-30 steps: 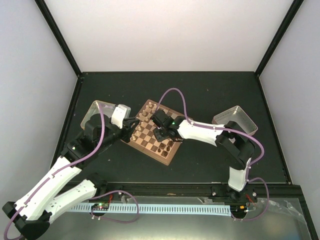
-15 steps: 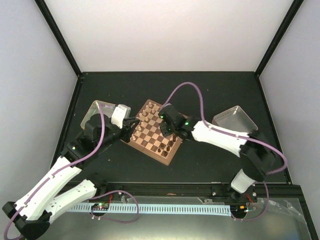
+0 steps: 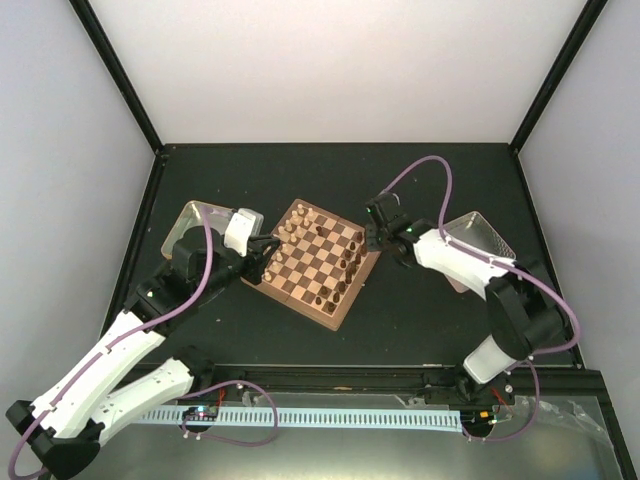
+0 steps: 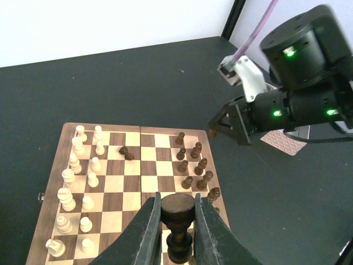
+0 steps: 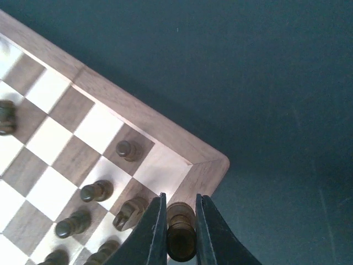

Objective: Set up the chess pieces on the board
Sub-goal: Place the chess piece on the chessboard.

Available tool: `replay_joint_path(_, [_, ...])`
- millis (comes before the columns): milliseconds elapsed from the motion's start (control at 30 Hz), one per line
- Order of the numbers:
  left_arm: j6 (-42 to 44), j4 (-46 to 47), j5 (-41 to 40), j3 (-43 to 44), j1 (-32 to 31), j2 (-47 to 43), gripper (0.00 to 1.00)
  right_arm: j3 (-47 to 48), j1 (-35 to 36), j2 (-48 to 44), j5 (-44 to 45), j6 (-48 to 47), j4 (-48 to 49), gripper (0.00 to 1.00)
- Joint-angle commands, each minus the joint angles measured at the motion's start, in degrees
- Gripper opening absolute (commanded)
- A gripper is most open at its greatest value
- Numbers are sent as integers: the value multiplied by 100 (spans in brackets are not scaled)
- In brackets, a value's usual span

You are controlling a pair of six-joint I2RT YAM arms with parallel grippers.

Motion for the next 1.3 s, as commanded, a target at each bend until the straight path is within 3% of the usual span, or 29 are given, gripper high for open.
replay_joint_path(0, [69, 22, 74, 35, 29, 9, 10, 273, -75, 438, -255, -25, 24, 8])
replay_joint_path(867, [76, 6, 93, 46, 25, -27, 10, 612, -165, 1360, -179, -26, 381, 13])
replay_joint_path(1267, [68, 10, 123, 46, 29, 14, 10, 730, -174, 1367, -194, -20, 287, 26])
